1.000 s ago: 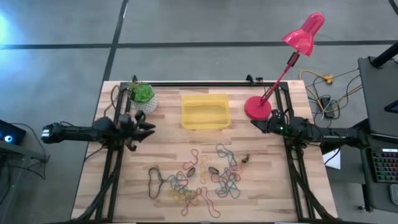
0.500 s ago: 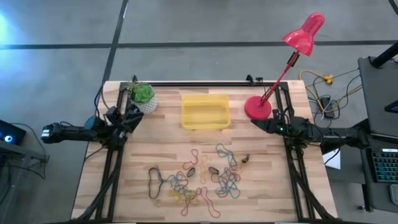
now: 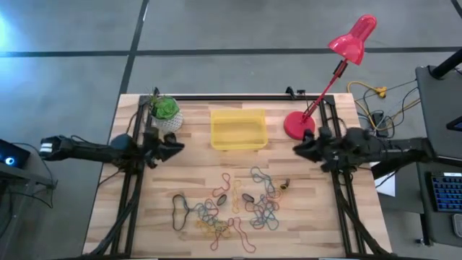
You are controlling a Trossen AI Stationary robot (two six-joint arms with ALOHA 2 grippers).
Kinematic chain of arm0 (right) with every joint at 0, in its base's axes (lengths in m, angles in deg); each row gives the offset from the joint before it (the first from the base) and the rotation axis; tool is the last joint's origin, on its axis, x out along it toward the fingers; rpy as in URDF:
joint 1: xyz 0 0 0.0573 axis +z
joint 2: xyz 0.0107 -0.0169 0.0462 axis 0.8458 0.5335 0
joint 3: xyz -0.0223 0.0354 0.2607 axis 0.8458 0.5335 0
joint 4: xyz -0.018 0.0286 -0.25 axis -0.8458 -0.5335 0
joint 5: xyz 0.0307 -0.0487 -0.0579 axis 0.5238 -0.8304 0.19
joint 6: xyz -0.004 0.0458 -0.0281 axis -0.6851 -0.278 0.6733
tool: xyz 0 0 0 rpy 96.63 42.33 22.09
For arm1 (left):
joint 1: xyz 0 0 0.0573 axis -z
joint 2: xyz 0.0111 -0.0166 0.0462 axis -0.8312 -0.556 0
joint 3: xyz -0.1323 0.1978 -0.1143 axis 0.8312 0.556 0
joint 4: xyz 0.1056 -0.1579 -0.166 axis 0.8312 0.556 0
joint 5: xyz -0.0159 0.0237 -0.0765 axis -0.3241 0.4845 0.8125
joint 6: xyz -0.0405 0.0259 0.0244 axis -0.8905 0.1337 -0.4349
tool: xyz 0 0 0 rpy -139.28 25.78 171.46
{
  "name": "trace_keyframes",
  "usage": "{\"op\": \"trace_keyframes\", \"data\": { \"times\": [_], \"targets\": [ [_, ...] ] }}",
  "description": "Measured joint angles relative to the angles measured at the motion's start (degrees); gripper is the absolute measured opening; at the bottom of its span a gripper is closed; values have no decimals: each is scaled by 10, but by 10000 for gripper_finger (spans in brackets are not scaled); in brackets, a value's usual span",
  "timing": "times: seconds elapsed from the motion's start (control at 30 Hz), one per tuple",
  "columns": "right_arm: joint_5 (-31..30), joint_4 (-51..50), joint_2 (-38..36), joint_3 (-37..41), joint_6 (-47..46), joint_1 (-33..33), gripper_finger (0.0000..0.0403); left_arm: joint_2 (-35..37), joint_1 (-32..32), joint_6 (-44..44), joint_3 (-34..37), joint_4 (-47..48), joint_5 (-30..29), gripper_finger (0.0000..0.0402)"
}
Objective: Pick and place rubber bands into bin
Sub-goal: Put the black rubber band into the yellow bin
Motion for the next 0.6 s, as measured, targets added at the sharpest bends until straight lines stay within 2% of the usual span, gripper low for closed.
{"op": "trace_keyframes", "data": {
  "times": [0.2,0.23,0.3,0.37,0.43,0.6],
  "targets": [
    [8,-116,177,-155,78,33,137,-153,0,63,-79,-25,9,104],
    [11,-149,203,-181,89,38,144,-172,-1,63,-93,-22,30,104],
    [23,-238,247,-235,109,47,156,-204,0,62,-130,-19,110,104],
    [26,-362,287,-289,128,59,168,-229,2,29,-161,45,197,104],
    [24,-477,320,-335,143,70,177,-251,9,14,-190,142,241,104],
    [-36,-677,361,-394,178,95,179,-266,38,61,-250,361,261,104]
  ]
}}
